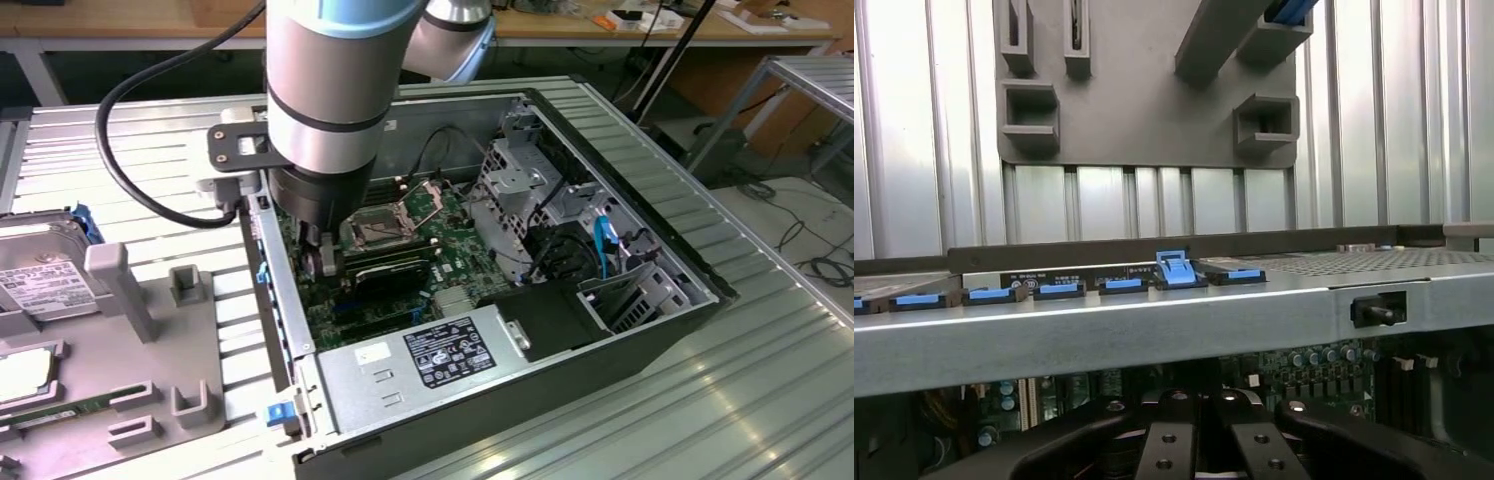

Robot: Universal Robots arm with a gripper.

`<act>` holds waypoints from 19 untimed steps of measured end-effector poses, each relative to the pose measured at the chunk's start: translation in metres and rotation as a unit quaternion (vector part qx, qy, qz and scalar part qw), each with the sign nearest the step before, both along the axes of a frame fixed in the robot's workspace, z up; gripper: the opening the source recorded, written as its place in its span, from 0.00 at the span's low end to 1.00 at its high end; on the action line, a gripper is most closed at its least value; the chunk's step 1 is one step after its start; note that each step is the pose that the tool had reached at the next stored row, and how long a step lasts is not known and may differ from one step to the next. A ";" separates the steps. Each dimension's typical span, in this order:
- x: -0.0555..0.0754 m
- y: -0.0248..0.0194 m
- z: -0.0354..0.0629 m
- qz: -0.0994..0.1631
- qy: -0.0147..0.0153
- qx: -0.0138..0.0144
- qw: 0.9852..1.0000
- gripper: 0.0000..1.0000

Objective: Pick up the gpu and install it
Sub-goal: 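Press down on the gpu until it lock into place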

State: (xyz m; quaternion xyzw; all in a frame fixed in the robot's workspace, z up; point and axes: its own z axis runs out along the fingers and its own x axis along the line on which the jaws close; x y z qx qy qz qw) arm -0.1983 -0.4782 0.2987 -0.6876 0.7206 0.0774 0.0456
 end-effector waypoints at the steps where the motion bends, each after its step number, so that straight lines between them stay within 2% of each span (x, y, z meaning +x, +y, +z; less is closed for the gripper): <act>1: 0.000 0.0005 -0.0001 0.000 0.000 0.000 1.000 0.11; 12: -0.001 0.0010 0.0019 -0.005 0.003 0.000 1.000 0.11; 19: -0.002 0.0011 0.0026 -0.006 0.003 0.000 1.000 0.11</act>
